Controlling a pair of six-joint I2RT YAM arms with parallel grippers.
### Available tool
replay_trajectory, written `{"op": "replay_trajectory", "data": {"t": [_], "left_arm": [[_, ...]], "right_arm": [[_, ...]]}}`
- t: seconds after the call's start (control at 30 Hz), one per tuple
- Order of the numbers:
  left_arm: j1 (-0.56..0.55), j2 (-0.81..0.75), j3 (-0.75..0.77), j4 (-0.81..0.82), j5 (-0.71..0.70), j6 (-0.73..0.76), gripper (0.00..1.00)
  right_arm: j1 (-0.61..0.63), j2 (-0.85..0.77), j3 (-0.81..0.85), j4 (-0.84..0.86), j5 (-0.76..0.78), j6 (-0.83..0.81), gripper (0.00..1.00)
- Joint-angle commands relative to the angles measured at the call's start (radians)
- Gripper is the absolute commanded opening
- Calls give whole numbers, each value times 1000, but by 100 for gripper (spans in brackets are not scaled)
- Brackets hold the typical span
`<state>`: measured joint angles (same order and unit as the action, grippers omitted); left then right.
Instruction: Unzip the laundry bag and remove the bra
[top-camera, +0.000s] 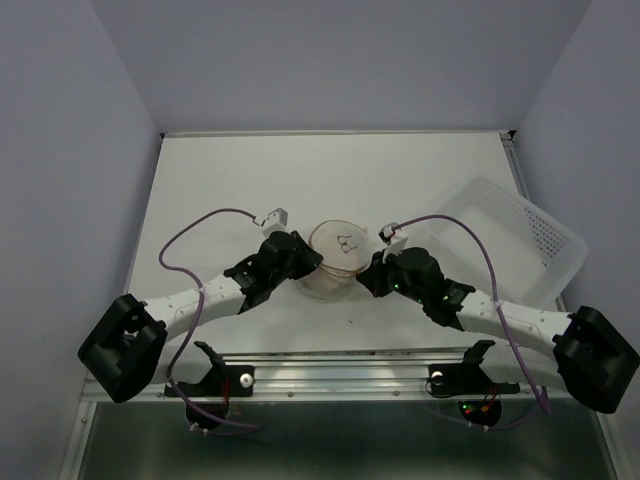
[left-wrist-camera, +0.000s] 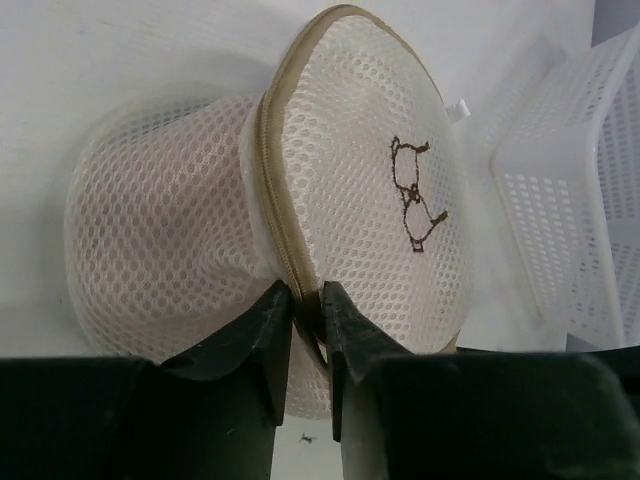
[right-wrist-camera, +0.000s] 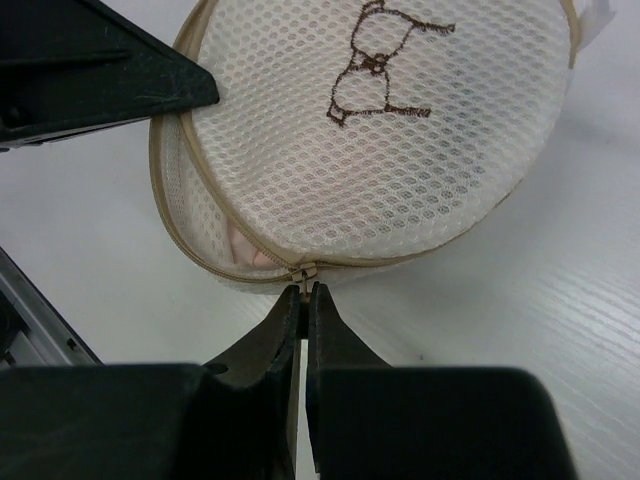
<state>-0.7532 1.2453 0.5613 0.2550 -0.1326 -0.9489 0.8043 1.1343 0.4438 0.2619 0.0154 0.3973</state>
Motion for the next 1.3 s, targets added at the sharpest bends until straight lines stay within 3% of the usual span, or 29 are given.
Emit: {"op": "replay_trajectory", "data": {"t": [0.0, 0.03, 0.23, 0.57, 0.7, 0.9, 1.03, 1.07, 1.13, 1.17, 1.27], "left_arm": [[-6, 2, 65, 37, -41, 30, 7], [-6, -4, 65, 27, -59, 32, 0], [23, -113, 32, -66, -113, 64, 0], [239, -306, -61, -163, -25, 179, 0], [273, -299, -58, -161, -9, 206, 0], [307, -118, 24, -70, 17, 243, 0], [308, -11, 117, -34, 65, 245, 23], [305, -3, 124, -27, 94, 236, 44], [305, -15, 134, -7, 114, 205, 66], [302, -30, 131, -3, 117, 194, 82], [282, -118, 79, -8, 114, 153, 99]], "right_arm": [[-5, -37, 13, 37, 14, -8, 1], [-5, -47, 10, 33, 24, -11, 1], [-5, -169, -25, -53, 136, -40, 1], [-5, -263, -47, -130, 202, -51, 1], [-5, -257, -27, -130, 161, -66, 1], [-5, -202, 6, -112, 66, -84, 1], [-5, -150, 6, -63, 23, -63, 1], [-5, -139, 3, -50, 17, -46, 1], [-5, -119, -2, -17, 3, -32, 1], [-5, -99, -2, -6, 1, -19, 1], [-5, -68, -2, 31, -8, -5, 1]]}}
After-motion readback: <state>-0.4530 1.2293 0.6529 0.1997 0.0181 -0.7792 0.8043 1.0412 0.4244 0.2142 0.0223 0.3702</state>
